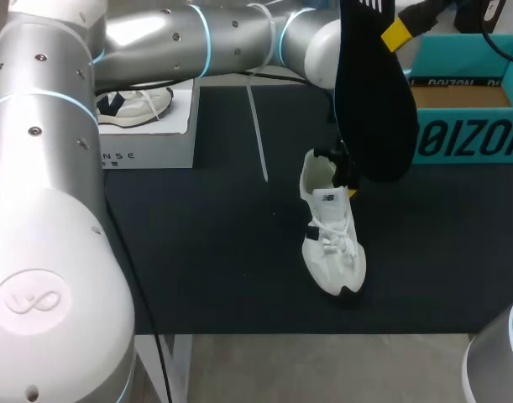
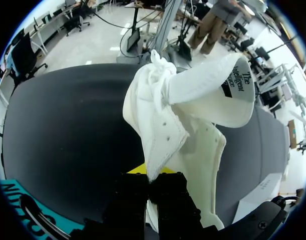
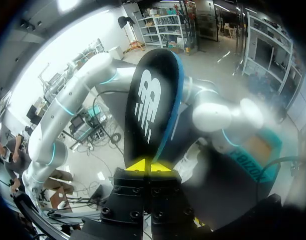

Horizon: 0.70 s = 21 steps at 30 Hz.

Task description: Take the shoe out of the shoebox, open the shoe tongue, remove and reinsert the insole, then place the shoe into the shoebox

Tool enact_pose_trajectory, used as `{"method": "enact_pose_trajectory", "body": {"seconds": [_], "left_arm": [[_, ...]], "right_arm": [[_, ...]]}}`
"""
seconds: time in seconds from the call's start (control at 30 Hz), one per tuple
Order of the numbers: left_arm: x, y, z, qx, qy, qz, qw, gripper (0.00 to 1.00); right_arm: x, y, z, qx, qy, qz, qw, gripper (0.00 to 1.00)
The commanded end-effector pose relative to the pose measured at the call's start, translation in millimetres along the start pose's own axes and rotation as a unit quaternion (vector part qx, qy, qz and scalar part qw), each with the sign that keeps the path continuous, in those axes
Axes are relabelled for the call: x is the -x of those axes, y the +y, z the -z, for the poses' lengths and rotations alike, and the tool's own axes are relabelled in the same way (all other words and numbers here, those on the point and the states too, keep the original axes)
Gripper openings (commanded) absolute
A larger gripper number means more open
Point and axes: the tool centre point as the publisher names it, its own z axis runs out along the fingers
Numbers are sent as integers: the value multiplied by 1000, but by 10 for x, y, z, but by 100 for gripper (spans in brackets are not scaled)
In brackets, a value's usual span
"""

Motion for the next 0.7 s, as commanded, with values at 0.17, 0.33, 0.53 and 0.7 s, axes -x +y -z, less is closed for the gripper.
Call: {"method": "enact_pose_trajectory", "body": {"seconds": [0.17, 0.33, 0.53, 0.7], "left_arm": [[35, 42, -78, -3, -1, 1, 1000, 0], [35, 42, -78, -3, -1, 1, 1000, 0], [35, 42, -78, -3, -1, 1, 1000, 0], [35, 42, -78, -3, -1, 1, 1000, 100]], "right_arm": [[4, 15, -2, -2, 0, 0, 1000, 0], [4, 15, -2, -2, 0, 0, 1000, 0], [4, 15, -2, -2, 0, 0, 1000, 0], [4, 15, -2, -2, 0, 0, 1000, 0]]}}
